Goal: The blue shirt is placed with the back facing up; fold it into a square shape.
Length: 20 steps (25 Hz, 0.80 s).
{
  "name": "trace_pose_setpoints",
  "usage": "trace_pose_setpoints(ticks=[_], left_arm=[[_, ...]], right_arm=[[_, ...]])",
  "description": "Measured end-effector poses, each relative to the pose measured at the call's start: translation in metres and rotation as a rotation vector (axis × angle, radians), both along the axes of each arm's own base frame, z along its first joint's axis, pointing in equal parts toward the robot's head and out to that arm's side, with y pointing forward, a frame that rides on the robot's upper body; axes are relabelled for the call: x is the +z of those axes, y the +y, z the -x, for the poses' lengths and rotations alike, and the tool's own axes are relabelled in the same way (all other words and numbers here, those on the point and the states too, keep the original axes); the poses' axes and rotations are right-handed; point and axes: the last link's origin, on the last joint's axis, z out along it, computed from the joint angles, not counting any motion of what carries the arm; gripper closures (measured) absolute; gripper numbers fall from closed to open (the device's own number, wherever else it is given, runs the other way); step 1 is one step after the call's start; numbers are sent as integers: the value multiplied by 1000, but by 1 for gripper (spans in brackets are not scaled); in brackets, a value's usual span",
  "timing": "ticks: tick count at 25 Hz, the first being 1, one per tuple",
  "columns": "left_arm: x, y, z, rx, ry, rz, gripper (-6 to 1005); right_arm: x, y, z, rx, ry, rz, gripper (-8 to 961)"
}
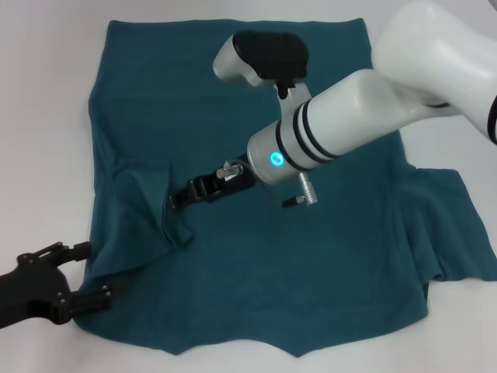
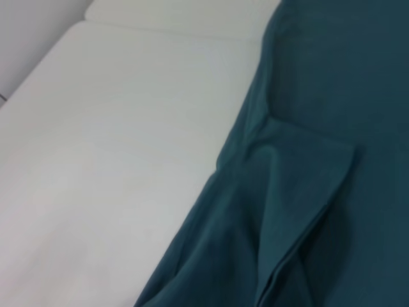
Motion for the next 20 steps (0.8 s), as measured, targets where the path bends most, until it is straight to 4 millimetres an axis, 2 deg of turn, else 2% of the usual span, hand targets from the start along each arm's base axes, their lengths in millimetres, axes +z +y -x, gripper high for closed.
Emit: trace_pose_setpoints(ticks=[5, 14, 20], left_arm=[[-8, 9, -8, -20, -9, 20, 99], [-21, 23, -21, -52, 5, 45, 98], [-37, 34, -35, -79, 26, 77, 99]], right_arm=[[-8, -1, -3, 3, 4, -14, 185], [-19, -7, -13, 12, 34, -24, 185], [-19, -8, -22, 15, 25, -34, 186]])
